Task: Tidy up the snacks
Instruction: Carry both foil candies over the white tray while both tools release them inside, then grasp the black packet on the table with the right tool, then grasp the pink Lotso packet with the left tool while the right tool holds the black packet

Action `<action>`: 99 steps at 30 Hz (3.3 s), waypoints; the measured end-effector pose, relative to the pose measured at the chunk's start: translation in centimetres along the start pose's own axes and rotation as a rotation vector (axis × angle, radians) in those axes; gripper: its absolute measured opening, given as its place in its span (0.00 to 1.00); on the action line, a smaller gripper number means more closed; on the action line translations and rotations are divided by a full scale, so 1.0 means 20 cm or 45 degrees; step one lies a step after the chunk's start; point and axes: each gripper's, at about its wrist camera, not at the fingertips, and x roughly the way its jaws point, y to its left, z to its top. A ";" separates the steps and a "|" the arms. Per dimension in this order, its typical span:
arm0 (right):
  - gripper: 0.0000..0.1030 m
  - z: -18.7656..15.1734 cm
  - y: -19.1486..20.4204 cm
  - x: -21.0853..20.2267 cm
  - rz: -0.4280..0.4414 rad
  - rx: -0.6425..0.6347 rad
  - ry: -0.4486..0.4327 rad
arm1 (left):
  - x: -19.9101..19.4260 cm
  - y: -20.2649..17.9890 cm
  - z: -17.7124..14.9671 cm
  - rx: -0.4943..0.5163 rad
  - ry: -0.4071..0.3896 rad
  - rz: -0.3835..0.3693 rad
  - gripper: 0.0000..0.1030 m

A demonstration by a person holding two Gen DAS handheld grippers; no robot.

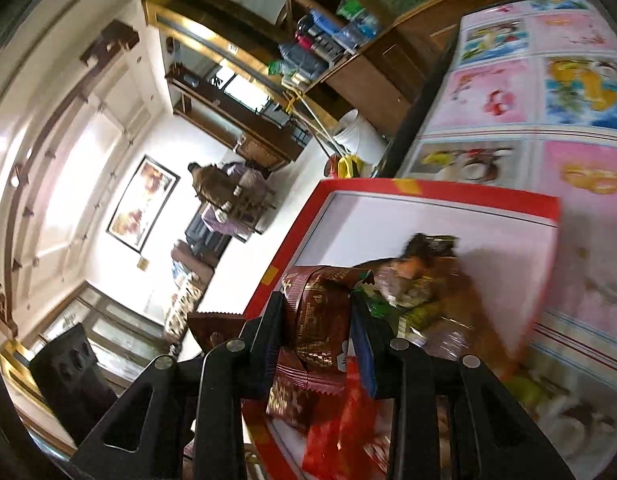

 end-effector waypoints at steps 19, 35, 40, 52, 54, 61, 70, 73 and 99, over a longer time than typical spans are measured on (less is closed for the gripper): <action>0.54 0.17 -0.10 -0.37 -0.250 -0.061 -0.279 | 0.06 -0.15 0.08 0.066 -0.005 0.071 0.56; 0.57 0.37 -1.07 -1.39 -0.577 0.443 -0.696 | 0.01 -0.58 0.15 0.286 0.003 -0.058 0.72; 0.57 0.38 -1.22 -1.47 -0.586 0.530 -0.596 | -0.03 -0.73 0.21 0.351 -0.032 -0.116 0.72; 0.57 0.38 -1.24 -1.27 -0.616 0.547 -0.514 | -0.04 -0.90 0.10 0.415 0.017 -0.166 0.76; 0.56 0.38 -1.25 -1.23 -0.577 0.542 -0.479 | -0.06 -0.89 0.09 0.412 0.019 -0.164 0.76; 0.53 0.33 -1.09 -1.07 -0.344 0.424 0.038 | -0.15 -0.79 0.06 0.387 0.009 -0.132 0.76; 0.56 0.27 -0.80 -1.06 -0.555 0.142 -0.027 | -0.15 -0.79 0.02 0.382 0.016 -0.152 0.76; 0.57 0.25 -0.67 -0.95 -0.594 -0.040 0.029 | -0.16 -0.79 0.01 0.383 0.018 -0.150 0.76; 0.25 0.21 -0.91 -1.05 -0.906 0.053 0.037 | -0.05 -0.93 0.12 0.438 0.067 -0.160 0.76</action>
